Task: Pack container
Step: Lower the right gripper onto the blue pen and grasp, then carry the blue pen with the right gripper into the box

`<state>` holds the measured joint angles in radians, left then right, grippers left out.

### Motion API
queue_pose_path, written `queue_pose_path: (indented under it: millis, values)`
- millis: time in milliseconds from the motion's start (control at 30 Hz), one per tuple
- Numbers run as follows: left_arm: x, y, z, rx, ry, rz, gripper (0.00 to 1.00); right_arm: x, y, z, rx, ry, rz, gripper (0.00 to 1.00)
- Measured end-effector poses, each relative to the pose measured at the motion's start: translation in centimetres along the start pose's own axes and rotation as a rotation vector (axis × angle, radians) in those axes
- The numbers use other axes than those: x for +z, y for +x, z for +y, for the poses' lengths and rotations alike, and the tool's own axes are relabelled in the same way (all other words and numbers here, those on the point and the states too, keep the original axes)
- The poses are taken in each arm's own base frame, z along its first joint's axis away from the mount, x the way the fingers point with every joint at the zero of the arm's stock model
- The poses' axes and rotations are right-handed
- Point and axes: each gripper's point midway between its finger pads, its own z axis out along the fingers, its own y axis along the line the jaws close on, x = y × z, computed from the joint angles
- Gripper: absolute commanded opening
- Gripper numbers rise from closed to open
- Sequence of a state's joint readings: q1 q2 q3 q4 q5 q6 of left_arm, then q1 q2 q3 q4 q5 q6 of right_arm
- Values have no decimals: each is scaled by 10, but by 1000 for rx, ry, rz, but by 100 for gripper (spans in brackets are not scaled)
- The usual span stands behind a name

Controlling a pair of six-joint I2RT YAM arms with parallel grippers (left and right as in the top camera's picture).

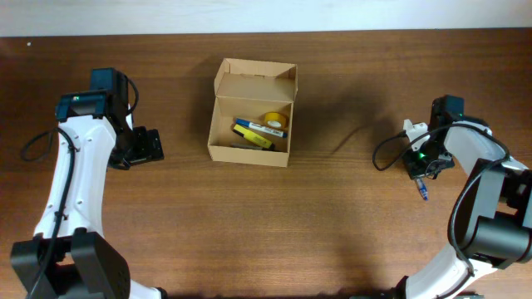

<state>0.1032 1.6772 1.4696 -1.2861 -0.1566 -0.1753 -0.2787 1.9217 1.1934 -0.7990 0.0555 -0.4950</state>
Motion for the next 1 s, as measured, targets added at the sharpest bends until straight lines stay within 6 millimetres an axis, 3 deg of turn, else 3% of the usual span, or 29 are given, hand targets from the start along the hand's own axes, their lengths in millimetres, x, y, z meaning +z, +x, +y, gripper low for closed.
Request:
queue_pose_path:
  millis: [167, 300, 467, 567, 667, 767, 867, 1000]
  values:
    - [0, 0, 0, 0, 1, 1, 100, -12, -20, 15, -8, -31, -19, 4]
    - [0, 0, 0, 0, 0, 0, 100, -59, -76, 29, -23, -18, -125, 4]
    - [0, 0, 0, 0, 0, 0, 100, -165, -152, 66, -112, 22, -353, 4]
    - [0, 0, 0, 0, 0, 0, 100, -230, -182, 107, -199, 29, -504, 4]
    - [0, 0, 0, 0, 1, 0, 100, -284, -197, 169, -373, 29, -644, 4]
    - [0, 0, 0, 0, 0, 0, 100, -300, -188, 228, -604, 26, -677, 4]
    - [0, 0, 0, 0, 0, 0, 100, -293, -169, 284, -875, 25, -649, 4]
    - [0, 0, 0, 0, 0, 0, 100, -278, -158, 328, -1125, 31, -625, 4]
